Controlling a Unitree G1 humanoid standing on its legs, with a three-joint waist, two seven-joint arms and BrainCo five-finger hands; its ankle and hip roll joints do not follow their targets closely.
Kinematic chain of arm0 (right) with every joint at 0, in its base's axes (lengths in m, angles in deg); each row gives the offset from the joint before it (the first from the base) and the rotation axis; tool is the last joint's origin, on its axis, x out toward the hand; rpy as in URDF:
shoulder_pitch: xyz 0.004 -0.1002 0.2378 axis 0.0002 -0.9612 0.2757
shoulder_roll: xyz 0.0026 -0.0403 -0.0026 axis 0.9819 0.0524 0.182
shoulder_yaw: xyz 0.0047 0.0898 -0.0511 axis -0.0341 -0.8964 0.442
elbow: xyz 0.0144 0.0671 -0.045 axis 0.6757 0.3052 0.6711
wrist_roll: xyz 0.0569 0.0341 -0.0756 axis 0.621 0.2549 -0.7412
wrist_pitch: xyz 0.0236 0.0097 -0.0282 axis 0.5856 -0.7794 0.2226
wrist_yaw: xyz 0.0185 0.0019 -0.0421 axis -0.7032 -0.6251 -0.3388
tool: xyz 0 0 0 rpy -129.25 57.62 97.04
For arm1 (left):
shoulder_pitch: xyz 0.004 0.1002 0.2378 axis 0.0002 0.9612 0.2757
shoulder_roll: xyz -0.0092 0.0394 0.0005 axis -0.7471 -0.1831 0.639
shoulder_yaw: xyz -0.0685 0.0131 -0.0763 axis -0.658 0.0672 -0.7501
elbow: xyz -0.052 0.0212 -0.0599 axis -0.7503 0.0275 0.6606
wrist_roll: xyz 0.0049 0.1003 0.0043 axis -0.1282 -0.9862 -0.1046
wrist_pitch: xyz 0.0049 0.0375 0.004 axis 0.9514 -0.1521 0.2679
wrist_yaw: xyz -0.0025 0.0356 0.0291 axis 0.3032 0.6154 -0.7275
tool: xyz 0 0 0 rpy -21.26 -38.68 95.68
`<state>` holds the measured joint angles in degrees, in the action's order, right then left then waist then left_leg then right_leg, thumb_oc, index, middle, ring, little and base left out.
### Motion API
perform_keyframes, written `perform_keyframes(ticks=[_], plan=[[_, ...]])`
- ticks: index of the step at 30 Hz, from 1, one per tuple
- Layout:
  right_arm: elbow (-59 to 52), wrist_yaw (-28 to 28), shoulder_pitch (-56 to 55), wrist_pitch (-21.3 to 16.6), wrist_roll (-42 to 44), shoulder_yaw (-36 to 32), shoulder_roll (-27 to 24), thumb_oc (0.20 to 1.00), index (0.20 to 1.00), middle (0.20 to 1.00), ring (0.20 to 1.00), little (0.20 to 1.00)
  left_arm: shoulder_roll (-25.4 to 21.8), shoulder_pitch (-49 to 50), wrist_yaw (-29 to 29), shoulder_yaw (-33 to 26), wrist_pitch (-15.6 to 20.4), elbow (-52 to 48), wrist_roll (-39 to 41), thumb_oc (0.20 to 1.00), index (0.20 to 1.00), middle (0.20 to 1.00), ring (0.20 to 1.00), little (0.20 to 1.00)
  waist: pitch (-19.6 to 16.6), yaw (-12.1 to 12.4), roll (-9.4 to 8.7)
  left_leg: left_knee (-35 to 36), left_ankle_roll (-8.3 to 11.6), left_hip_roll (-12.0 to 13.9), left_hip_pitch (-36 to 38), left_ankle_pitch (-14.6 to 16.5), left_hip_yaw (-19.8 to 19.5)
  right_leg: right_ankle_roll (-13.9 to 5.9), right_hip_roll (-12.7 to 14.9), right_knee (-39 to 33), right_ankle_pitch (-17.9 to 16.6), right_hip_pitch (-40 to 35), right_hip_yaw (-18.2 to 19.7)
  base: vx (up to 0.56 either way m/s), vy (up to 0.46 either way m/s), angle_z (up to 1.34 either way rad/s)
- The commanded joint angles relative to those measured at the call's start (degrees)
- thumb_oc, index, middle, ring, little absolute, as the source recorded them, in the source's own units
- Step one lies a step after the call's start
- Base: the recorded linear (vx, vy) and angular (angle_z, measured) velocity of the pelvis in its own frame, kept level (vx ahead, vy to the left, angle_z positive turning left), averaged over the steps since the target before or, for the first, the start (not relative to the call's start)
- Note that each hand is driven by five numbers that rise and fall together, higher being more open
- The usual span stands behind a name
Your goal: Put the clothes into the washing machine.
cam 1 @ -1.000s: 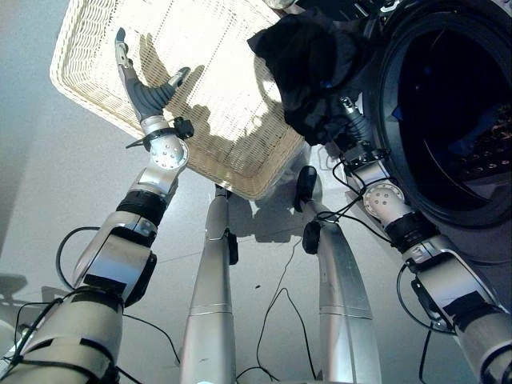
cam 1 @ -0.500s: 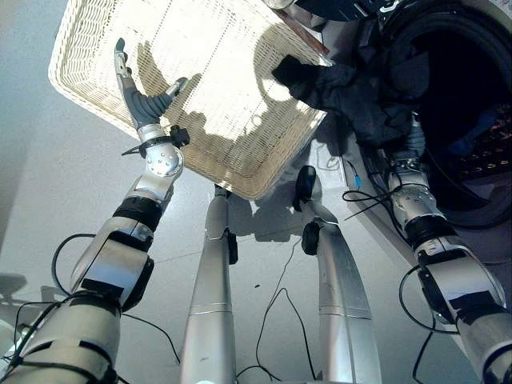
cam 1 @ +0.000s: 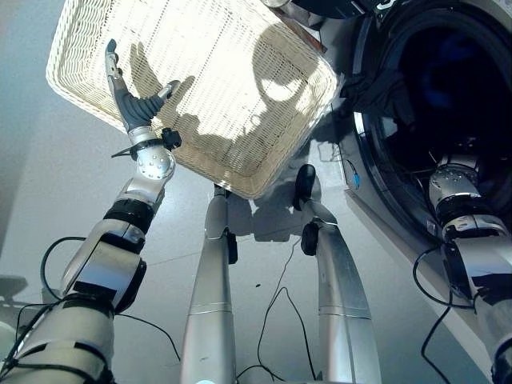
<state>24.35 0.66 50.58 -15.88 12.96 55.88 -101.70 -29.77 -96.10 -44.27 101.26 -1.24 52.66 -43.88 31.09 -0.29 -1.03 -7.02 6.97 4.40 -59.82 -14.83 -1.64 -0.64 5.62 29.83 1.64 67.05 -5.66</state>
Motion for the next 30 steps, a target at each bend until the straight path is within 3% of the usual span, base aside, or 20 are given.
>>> perform_keyframes(ticks=[1,2,3,4,5,8,9,13,14,15,18,21,30], plan=[[-2.1,-8.0,1.4,-8.2,-8.8,-2.7,-25.6,0.2,0.2,0.2,0.2,0.2,-3.6,0.2,1.1,-4.2,3.0,0.7,4.5,1.0,1.0,1.0,1.0,1.0,-1.3,-2.6,-3.1,-7.6,0.01,-1.3,2.1,10.9,1.0,-7.29,-2.5,-12.2,-7.5,-9.0,-1.8,-0.02,-0.041,-0.12],[-1.5,-7.7,-0.1,-7.9,-9.1,-4.5,-27.4,0.2,0.2,0.2,0.2,0.2,-4.5,0.3,2.1,-4.6,2.9,1.0,5.1,1.0,1.0,1.0,1.0,1.0,-1.3,-2.9,-3.75,-7.7,-0.1,-1.1,2.5,11.0,1.0,-7.24,-2.8,-12.2,-7.3,-9.6,-1.8,-0.01,-0.051,-0.07],[-0.9,-7.0,-1.3,-7.7,-8.9,-5.9,-28.4,0.454,0.454,0.454,0.454,0.454,-5.1,0.1,2.9,-5.1,2.6,1.3,5.4,1.0,1.0,1.0,1.0,1.0,-1.3,-3.0,-4.24,-7.8,-0.22,-1.0,2.7,11.1,0.9,-7.19,-2.9,-12.1,-7.3,-10.0,-1.8,0.0,-0.044,-0.04],[-0.5,-6.2,-2.1,-7.2,-8.4,-6.5,-28.8,0.551,0.551,0.551,0.551,0.551,-5.3,-0.1,3.5,-5.2,2.4,1.4,5.5,1.0,1.0,1.0,1.0,1.0,-1.3,-3.0,-4.51,-7.9,-0.28,-1.0,2.9,11.1,0.9,-7.17,-2.9,-12.1,-7.2,-10.2,-1.9,0.01,-0.039,0.01],[0.2,-6.7,-2.4,-6.6,-9.1,-6.8,-29.2,1.0,1.0,1.0,1.0,1.0,-5.6,-0.8,4.3,-5.1,2.2,2.0,5.5,1.0,1.0,1.0,1.0,1.0,-1.3,-2.9,-4.84,-8.1,-0.38,-1.0,3.0,11.2,0.9,-7.13,-2.8,-12.1,-7.2,-10.5,-2.0,0.0,-0.039,0.03],[2.8,-5.8,-1.5,-3.9,-8.7,-6.1,-29.8,1.0,1.0,1.0,1.0,1.0,-5.9,-3.2,5.7,-4.2,1.4,3.2,5.6,1.0,1.0,1.0,1.0,1.0,-1.3,-2.6,-5.01,-8.1,-0.73,-1.3,2.4,10.6,0.6,-7.05,-2.5,-12.3,-7.9,-10.0,-2.3,0.02,-0.038,0.06],[3.8,-4.9,-1.2,-1.4,-10.8,-4.8,-29.3,1.0,1.0,1.0,1.0,1.0,-5.7,-3.7,6.1,-3.5,1.1,3.5,5.8,1.0,1.0,1.0,1.0,1.0,-1.3,-2.3,-4.78,-8.2,-0.76,-1.4,2.9,11.2,0.5,-7.14,-2.4,-12.1,-7.4,-10.4,-2.3,0.04,-0.029,0.04],[5.9,-6.6,0.7,11.2,-24.7,1.8,-26.7,1.0,1.0,1.0,1.0,1.0,-4.5,-4.9,5.6,-1.2,0.4,3.0,6.1,1.0,1.0,1.0,1.0,1.0,-1.3,-1.6,-3.65,-8.6,-1.17,-2.3,2.3,11.3,0.3,-7.12,-2.0,-12.1,-7.5,-9.5,-2.4,0.02,-0.004,0.05],[6.1,-9.4,2.4,18.3,-31.4,6.4,-25.5,1.0,1.0,1.0,1.0,1.0,-4.1,-5.7,5.2,0.1,-0.4,2.3,6.2,1.0,1.0,1.0,1.0,1.0,-1.3,-1.1,-3.31,-8.9,-1.39,-2.9,2.0,11.4,0.1,-7.02,-1.8,-12.3,-7.6,-9.2,-2.3,0.02,-0.006,0.05],[7.2,-8.6,3.8,23.8,-35.8,9.3,-24.9,1.0,1.0,1.0,1.0,1.0,-3.7,-6.3,4.8,1.0,-0.9,2.0,6.0,1.0,1.0,1.0,1.0,1.0,-1.3,-1.0,-3.07,-8.9,-1.53,-3.0,1.7,11.3,0.1,-7.05,-1.8,-12.2,-7.6,-9.0,-2.5,0.01,-0.005,0.03],[9.7,-9.0,7.2,27.5,-38.0,14.1,-23.6,1.0,1.0,1.0,1.0,1.0,-2.8,-7.6,4.2,2.5,-1.4,2.2,5.6,1.0,1.0,1.0,1.0,1.0,-1.3,-0.6,-2.52,-9.1,-1.73,-3.3,1.5,11.3,0.0,-7.01,-1.6,-12.3,-7.8,-8.7,-2.6,0.0,-0.004,0.02],[11.9,-6.8,10.5,34.6,-44.5,18.8,-21.2,1.0,1.0,1.0,1.0,1.0,-1.8,-9.0,3.9,3.7,-1.1,2.8,5.3,1.0,1.0,1.0,1.0,1.0,-1.3,-0.2,-1.69,-9.3,-1.87,-3.7,0.9,11.3,0.0,-7.08,-1.4,-11.9,-7.6,-8.2,-2.9,0.0,0.0,0.01],[5.5,-10.6,9.5,38.1,-61.6,23.2,-16.9,1.0,1.0,1.0,1.0,1.0,-0.8,-9.5,2.3,3.5,-1.0,1.0,4.1,1.0,1.0,1.0,1.0,1.0,-1.3,-0.2,-0.59,-8.8,-2.11,-3.7,-0.2,11.3,0.5,-7.33,-1.4,-11.2,-6.9,-6.6,-2.8,0.0,0.007,0.0]])
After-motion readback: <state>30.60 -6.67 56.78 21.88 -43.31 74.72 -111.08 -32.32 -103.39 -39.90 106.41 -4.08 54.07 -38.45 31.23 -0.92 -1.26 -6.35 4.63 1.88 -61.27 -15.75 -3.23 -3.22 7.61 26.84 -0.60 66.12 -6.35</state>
